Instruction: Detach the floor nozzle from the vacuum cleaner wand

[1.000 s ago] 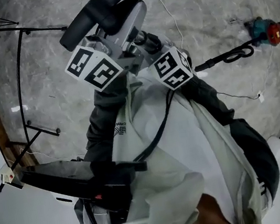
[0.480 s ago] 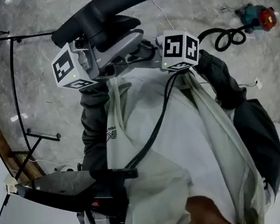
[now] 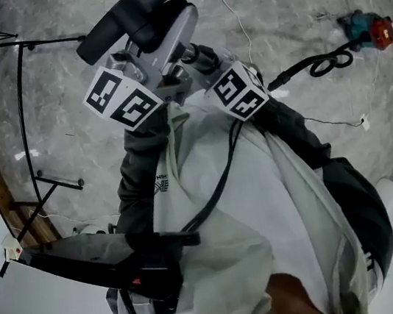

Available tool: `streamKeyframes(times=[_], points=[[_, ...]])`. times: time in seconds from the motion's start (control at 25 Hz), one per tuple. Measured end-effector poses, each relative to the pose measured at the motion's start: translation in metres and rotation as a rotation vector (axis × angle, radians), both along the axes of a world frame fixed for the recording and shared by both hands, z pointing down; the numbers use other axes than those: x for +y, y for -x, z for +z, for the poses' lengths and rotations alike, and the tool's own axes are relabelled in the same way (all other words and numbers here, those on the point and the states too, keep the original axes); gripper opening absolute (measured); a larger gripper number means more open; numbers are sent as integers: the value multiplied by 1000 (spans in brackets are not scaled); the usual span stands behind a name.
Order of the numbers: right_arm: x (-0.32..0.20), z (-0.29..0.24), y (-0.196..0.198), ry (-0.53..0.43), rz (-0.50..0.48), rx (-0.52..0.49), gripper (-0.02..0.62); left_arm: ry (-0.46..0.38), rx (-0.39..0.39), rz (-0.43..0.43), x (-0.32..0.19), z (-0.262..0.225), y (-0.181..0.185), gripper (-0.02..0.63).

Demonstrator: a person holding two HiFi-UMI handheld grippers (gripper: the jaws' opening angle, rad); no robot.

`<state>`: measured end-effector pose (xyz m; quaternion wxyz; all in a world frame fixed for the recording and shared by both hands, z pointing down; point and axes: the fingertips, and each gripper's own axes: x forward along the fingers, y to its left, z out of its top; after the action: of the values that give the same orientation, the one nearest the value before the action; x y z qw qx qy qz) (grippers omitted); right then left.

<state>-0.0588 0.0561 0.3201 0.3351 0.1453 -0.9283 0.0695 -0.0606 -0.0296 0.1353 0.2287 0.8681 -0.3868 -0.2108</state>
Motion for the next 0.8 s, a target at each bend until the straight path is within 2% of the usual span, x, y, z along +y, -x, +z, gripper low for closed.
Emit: streamKeyframes(times=[0.08,0.12,0.24,0.28,0.32,0.4,0.48,0.64,0.72,0.8], points=[[14,-1,-3,63,-114,-55,40,-75,4,66,11,-6,-12,72],[24,-3,-5,103,-190,-83,40,-133,17,126,20,-10,-19,72],[56,-8,-13,231,-420,-151,40,-336,65,362,56,-25,-36,75],[61,-7,-15,258,-459,-160,40,-362,71,399,62,-25,-39,77],[61,-6,-16,272,-466,-161,40,-356,75,401,62,-23,-39,77],[54,1,-12,266,-400,-145,40,-282,85,335,49,-13,-32,75],[42,8,-5,224,-293,-110,40,-192,94,234,34,-3,-20,67],[11,17,0,61,-65,-11,40,-38,59,31,10,15,1,68],[3,19,-1,13,-10,21,40,2,50,-20,4,20,6,69],[5,20,-2,10,-20,20,40,-8,48,-16,6,19,4,71]])
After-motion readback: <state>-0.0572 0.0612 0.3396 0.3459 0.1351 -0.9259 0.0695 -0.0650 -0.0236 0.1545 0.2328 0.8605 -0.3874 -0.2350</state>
